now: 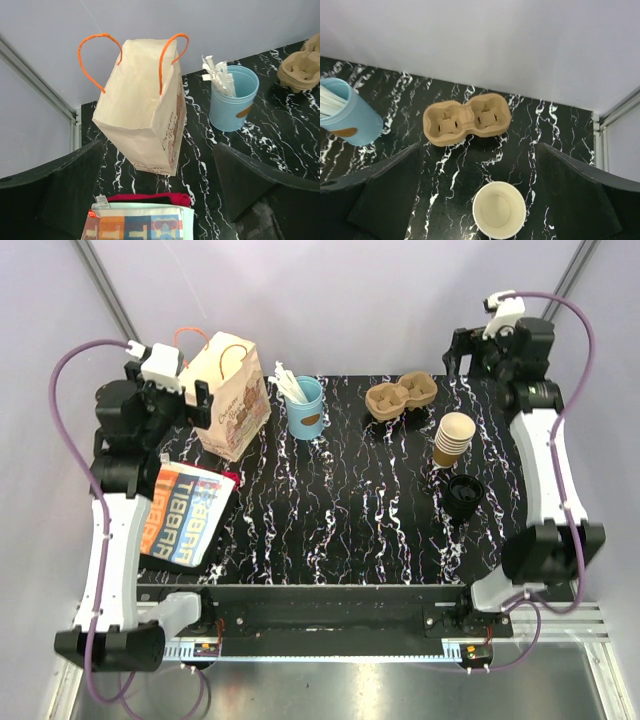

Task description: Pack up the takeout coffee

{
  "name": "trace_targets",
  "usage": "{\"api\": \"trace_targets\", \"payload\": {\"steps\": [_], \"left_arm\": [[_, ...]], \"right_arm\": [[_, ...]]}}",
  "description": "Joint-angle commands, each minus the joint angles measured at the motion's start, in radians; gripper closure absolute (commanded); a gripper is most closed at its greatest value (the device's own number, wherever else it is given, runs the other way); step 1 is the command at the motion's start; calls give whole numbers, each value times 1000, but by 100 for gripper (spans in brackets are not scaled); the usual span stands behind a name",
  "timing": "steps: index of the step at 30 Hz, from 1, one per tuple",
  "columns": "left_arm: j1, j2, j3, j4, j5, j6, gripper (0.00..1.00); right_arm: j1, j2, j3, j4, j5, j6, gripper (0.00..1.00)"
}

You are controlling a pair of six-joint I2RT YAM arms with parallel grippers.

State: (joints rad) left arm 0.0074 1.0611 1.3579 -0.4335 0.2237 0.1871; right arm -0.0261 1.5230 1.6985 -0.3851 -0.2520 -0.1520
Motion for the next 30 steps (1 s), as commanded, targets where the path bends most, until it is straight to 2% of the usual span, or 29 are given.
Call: {"api": "trace_targets", "payload": {"steps": [1, 8, 11, 15, 18, 30], "left_arm": [[-3, 57, -20, 142, -61, 0, 1], [-3, 102, -54, 177, -32, -3, 1], [-3, 96, -74, 187, -18, 2, 1], [-3, 66, -109, 193, 2, 15, 1], [-3, 31, -147, 197, 20, 32, 1], [-4, 83, -121, 180, 58, 3, 1]], "right_arm": [[20, 146, 136, 41, 71, -32, 0], [101, 455, 374, 11, 151, -86, 0], [130, 612, 538, -49, 163, -104, 0], [144, 877, 887, -170, 160, -110, 0], [146, 994, 1006, -221, 149, -126, 2], [157, 1042, 853, -193, 112, -170, 8]]}}
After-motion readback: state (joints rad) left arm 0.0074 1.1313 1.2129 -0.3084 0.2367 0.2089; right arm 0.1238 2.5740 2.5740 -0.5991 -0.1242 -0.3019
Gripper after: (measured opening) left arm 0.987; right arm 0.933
